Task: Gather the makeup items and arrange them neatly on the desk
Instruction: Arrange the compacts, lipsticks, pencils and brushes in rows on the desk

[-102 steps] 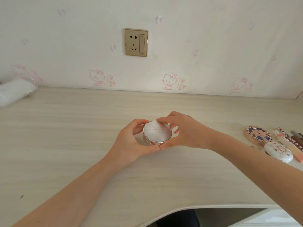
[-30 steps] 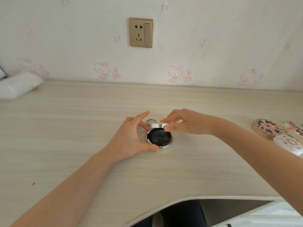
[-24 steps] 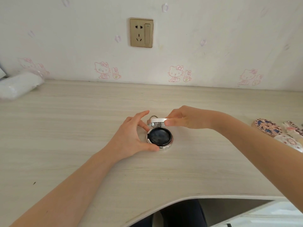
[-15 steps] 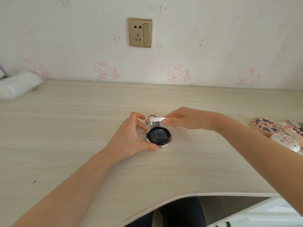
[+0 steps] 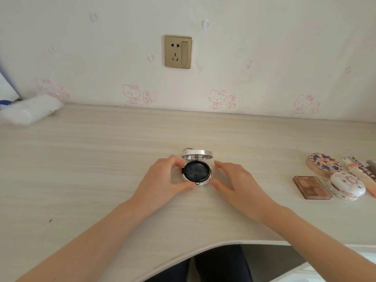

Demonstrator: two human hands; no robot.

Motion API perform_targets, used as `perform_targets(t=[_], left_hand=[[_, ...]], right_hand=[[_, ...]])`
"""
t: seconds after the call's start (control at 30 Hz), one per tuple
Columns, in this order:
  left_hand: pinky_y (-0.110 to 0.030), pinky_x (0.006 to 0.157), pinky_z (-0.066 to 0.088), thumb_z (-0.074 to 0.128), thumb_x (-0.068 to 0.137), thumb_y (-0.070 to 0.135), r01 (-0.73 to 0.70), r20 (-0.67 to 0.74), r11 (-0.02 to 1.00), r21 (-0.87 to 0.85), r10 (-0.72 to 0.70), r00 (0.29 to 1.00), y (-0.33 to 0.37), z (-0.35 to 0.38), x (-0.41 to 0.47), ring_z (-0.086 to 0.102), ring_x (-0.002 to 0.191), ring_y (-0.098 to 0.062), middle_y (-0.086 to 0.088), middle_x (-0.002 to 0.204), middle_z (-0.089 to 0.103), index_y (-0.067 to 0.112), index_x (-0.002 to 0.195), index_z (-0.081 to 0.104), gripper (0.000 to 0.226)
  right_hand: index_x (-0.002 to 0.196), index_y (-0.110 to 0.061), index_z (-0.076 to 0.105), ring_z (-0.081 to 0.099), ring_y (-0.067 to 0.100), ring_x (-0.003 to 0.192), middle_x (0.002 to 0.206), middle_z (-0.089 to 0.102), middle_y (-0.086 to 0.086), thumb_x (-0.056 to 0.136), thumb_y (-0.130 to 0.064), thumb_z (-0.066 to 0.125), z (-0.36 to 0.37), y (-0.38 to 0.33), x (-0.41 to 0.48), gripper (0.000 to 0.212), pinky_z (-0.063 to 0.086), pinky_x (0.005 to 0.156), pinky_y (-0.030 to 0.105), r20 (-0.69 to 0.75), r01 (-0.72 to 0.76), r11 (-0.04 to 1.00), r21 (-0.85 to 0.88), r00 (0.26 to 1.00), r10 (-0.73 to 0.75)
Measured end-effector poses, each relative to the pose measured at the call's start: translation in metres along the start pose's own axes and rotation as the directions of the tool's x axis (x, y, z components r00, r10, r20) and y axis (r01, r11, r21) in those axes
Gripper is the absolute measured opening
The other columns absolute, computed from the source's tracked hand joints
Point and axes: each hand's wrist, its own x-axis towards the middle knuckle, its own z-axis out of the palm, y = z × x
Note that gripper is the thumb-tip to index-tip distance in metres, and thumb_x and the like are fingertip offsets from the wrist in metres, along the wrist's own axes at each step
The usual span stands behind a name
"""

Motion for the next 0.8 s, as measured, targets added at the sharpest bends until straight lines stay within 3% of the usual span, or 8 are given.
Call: perform_targets(t=[0.17, 0.33, 0.53, 0.63, 0.7, 0.8], left_hand=[[-0.005, 0.088, 0.031, 0.074, 0.074, 0.049, -0.095, -0.013, 0.990, 0.108, 0.097, 0.995, -0.002, 0.003, -0.006, 0.046, 0.112, 0.002, 0.020, 0.115, 0.060, 0.033, 0.117, 0.061, 0.048], [-0.010, 0.091, 0.031, 0.067, 0.082, 0.048, -0.166, -0.023, 0.968, 0.190, 0.173, 0.985, -0.005, 0.002, 0.001, 0.047, 0.116, 0.000, 0.016, 0.122, 0.060, 0.030, 0.124, 0.058, 0.047], [-0.006, 0.088, 0.026, 0.066, 0.086, 0.040, -0.175, -0.033, 0.969, 0.176, 0.183, 0.982, -0.014, -0.004, 0.027, 0.045, 0.118, -0.002, 0.007, 0.130, 0.059, 0.027, 0.127, 0.057, 0.044], [-0.016, 0.103, 0.030, 0.063, 0.088, 0.043, -0.159, -0.033, 0.970, 0.186, 0.168, 0.985, -0.025, -0.006, 0.047, 0.041, 0.131, -0.004, 0.003, 0.140, 0.053, 0.028, 0.132, 0.053, 0.048], [-0.025, 0.105, 0.034, 0.061, 0.088, 0.044, -0.137, -0.026, 0.974, 0.183, 0.144, 0.989, -0.033, -0.008, 0.061, 0.042, 0.133, -0.010, 0.002, 0.137, 0.055, 0.028, 0.133, 0.052, 0.048], [-0.032, 0.097, 0.042, 0.058, 0.089, 0.046, -0.130, -0.036, 0.974, 0.188, 0.139, 0.990, -0.045, -0.012, 0.083, 0.054, 0.118, -0.015, 0.005, 0.120, 0.063, 0.029, 0.129, 0.054, 0.044]], right_hand=[[0.142, -0.020, 0.040, 0.037, 0.014, 0.130, 0.139, 0.046, -0.005, 0.094, -0.034, 0.054, 0.009, -0.007, -0.004, 0.051, 0.015, 0.101, 0.007, -0.028, 0.177, 0.983, -0.048, 0.984, -0.179], [0.137, -0.022, 0.046, 0.043, 0.015, 0.125, 0.134, 0.051, -0.006, 0.095, -0.029, 0.055, 0.014, -0.004, 0.010, 0.043, 0.030, 0.103, 0.018, -0.079, 0.183, 0.983, -0.026, 0.980, -0.185], [0.137, -0.021, 0.046, 0.047, 0.017, 0.122, 0.133, 0.052, -0.003, 0.096, -0.029, 0.053, 0.021, -0.004, 0.047, 0.043, 0.036, 0.101, 0.024, -0.074, 0.160, 0.987, -0.023, 0.984, -0.162], [0.137, -0.017, 0.046, 0.049, 0.020, 0.119, 0.132, 0.053, 0.000, 0.096, -0.027, 0.052, 0.024, -0.005, 0.070, 0.042, 0.038, 0.099, 0.028, -0.068, 0.147, 0.989, -0.028, 0.987, -0.149], [0.138, -0.018, 0.044, 0.047, 0.020, 0.120, 0.133, 0.052, 0.000, 0.098, -0.029, 0.050, 0.026, -0.007, 0.086, 0.042, 0.038, 0.099, 0.029, -0.065, 0.135, 0.990, -0.027, 0.989, -0.137], [0.137, -0.019, 0.043, 0.045, 0.020, 0.122, 0.133, 0.051, 0.000, 0.099, -0.032, 0.046, 0.030, -0.009, 0.112, 0.041, 0.038, 0.099, 0.031, -0.050, 0.122, 0.992, -0.030, 0.991, -0.123]])
